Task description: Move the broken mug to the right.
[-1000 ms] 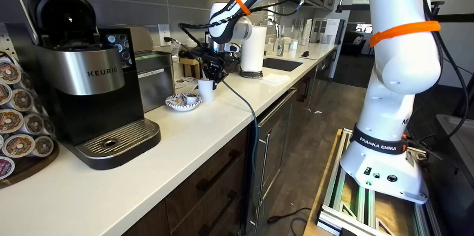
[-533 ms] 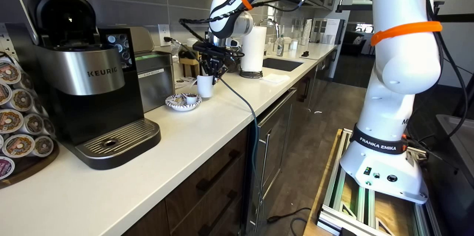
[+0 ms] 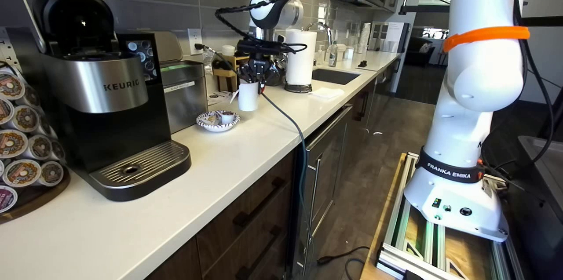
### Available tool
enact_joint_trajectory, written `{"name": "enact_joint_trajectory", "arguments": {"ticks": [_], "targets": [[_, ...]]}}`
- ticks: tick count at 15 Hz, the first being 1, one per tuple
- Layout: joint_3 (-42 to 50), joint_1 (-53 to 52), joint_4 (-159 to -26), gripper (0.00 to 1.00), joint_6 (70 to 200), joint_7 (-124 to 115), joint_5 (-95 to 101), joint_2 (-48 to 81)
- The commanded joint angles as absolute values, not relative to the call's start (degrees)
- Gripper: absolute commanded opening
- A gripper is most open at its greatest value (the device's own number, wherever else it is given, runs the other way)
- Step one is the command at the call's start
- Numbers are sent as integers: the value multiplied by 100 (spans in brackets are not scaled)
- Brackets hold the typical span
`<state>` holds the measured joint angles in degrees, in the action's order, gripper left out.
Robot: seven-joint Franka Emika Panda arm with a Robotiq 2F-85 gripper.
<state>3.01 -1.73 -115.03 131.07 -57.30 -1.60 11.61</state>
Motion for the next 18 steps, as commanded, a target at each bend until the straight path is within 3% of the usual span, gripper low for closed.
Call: {"name": "enact_joint_trajectory", "arguments": {"ticks": [1,18], "targets": [[292,-51,-11407,3,12698,-4980,-272,832],[826,693,-10216,3,11277,-2434,-500,962]]}}
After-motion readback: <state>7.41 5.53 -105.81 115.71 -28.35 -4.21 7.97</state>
